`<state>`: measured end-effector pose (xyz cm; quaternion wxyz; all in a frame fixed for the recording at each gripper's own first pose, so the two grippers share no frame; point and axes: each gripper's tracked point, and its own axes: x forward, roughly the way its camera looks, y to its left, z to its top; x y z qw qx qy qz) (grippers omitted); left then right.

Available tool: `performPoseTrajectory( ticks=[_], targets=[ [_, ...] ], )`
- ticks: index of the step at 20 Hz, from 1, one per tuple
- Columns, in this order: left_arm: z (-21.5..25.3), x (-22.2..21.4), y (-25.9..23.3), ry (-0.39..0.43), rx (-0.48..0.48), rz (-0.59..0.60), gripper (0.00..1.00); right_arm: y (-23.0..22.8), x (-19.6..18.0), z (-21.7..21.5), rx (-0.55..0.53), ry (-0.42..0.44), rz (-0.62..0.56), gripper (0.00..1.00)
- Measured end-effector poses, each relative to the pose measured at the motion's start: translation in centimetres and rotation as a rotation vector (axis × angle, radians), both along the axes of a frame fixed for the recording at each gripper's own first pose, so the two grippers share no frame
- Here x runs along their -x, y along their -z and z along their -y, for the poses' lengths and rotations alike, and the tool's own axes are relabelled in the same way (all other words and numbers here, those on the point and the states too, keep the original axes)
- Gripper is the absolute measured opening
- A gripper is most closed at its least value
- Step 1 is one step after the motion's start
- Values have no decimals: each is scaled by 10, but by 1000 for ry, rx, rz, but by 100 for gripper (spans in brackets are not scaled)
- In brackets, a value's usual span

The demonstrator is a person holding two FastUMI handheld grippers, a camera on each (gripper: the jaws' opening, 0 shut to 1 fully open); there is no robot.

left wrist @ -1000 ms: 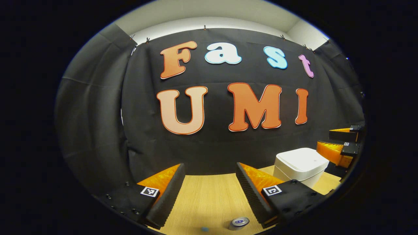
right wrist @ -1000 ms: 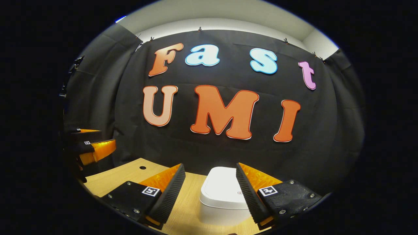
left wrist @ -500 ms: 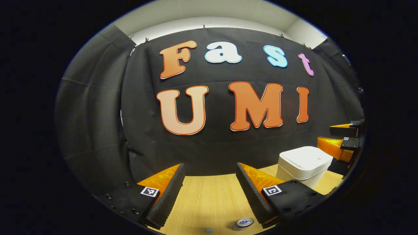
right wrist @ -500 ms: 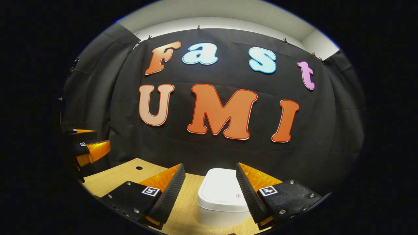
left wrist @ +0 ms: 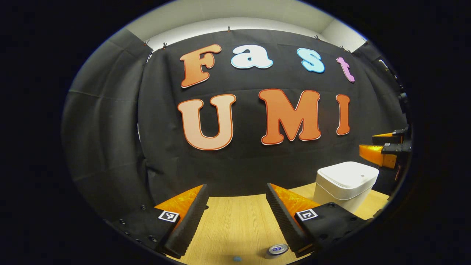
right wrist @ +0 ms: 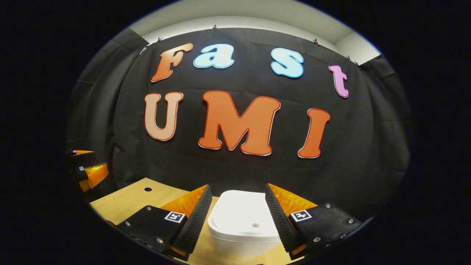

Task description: Press the lid of the desktop garbage bin to open it, pick up the crumpled paper on the desktop and throw it into the bin, then pick up the pop can on the desktop and drop it into the bin, and finally close the garbage bin lid.

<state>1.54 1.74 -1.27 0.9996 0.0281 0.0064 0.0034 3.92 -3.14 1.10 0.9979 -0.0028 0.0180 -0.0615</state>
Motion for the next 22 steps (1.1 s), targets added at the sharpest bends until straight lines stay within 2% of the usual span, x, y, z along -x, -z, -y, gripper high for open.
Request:
performPoseTrajectory(
  ticks=[1,2,5,6,7,8,9,10,12,15,18,22],
  targets=[
    [-1,1,1,-4,-2,-1,100,3,-2,7,14,11,-5,86],
    [-2,2,3,-8,-3,-3,100,4,-3,11,25,9,-12,77],
    [-6,2,10,-19,2,-19,99,13,-5,20,24,14,-48,61],
    [-7,3,11,-22,2,-25,100,16,-6,23,11,20,-53,51],
    [-6,3,13,-25,1,-29,100,17,-7,25,-4,24,-55,48],
    [-7,3,14,-27,-2,-33,100,20,-8,24,-17,19,-58,32],
    [-9,2,16,-29,-4,-36,99,23,-9,24,-25,16,-64,25],
    [-8,2,16,-29,-6,-38,99,26,-11,23,-25,10,-72,14],
    [-9,2,18,-36,-9,-42,99,31,-12,24,-26,2,-78,4],
    [-12,3,21,-53,-14,-47,100,44,-16,26,-57,10,-98,2],
    [-16,5,24,-67,-11,-57,99,66,-21,31,-77,22,-173,2],
    [-18,7,27,-83,-14,-70,100,95,-23,23,-114,-8,-270,2]
  ],
)
